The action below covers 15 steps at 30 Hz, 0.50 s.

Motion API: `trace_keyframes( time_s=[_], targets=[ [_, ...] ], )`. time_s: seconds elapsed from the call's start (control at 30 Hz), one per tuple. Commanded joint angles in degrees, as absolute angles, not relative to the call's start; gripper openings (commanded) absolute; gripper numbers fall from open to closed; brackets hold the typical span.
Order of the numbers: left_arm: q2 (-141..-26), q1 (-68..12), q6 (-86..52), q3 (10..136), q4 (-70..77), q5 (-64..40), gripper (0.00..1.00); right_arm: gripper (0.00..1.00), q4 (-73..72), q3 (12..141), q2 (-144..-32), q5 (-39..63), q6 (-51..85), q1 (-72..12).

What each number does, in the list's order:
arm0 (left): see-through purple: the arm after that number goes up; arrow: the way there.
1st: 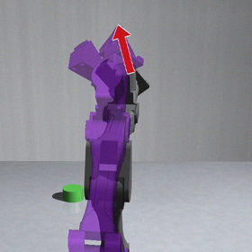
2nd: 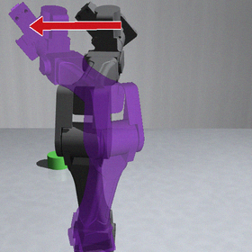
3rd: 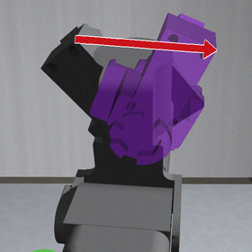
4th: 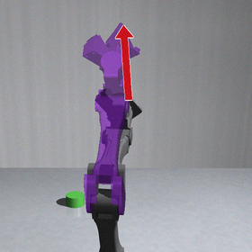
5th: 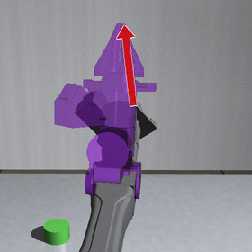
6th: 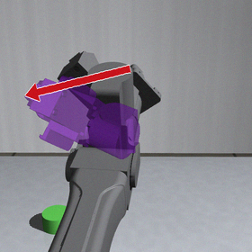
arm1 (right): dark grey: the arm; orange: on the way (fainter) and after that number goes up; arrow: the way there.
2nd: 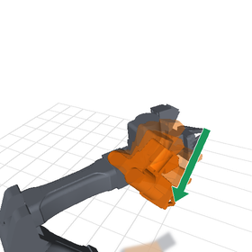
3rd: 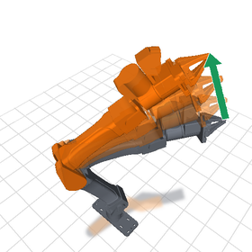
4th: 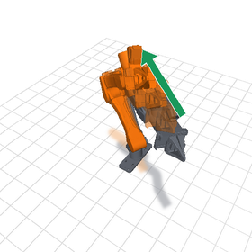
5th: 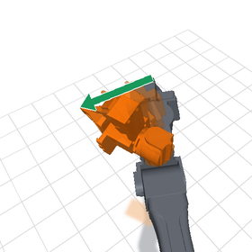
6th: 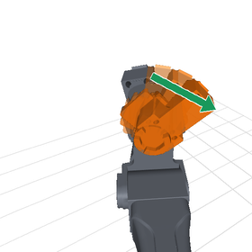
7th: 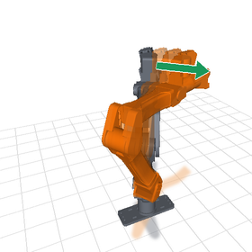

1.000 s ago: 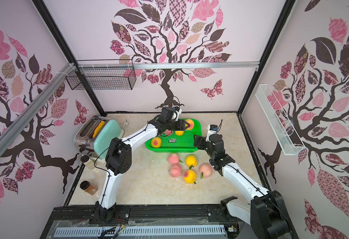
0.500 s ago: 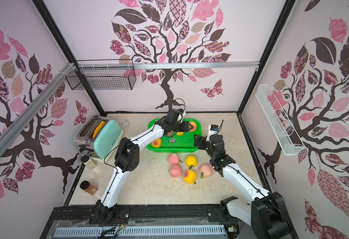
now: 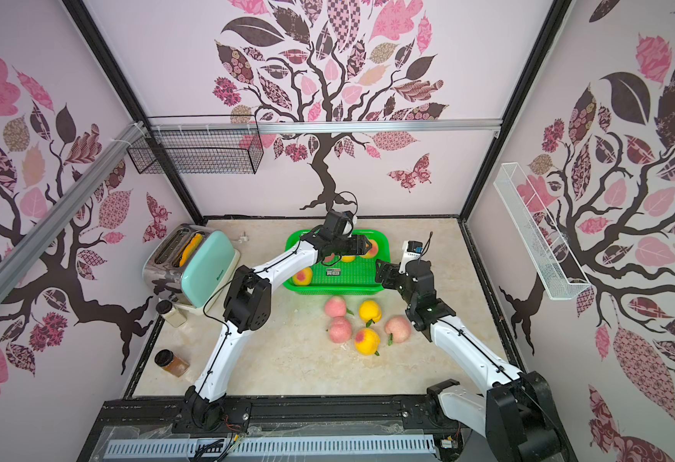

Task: Put the peaches into the basket
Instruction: Place the peach in the basket.

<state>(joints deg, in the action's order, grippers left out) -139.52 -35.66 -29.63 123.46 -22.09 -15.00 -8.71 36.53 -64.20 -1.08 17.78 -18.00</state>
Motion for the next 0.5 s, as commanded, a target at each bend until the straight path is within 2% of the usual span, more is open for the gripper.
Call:
trace_keyframes(
  time_s=[0.0, 0.47],
  targets=[
    [-140.82, -35.64, -29.55, 124.54, -22.15, -14.04, 0.75, 0.85, -9.93, 36.29, -63.46, -0.99, 17.84, -18.23],
    [-138.62, -35.68, -29.76, 123.66, -21.01, -14.50, 0.75, 0.85, -10.36, 36.18, -63.90, -0.77, 18.00, -18.23]
  ],
)
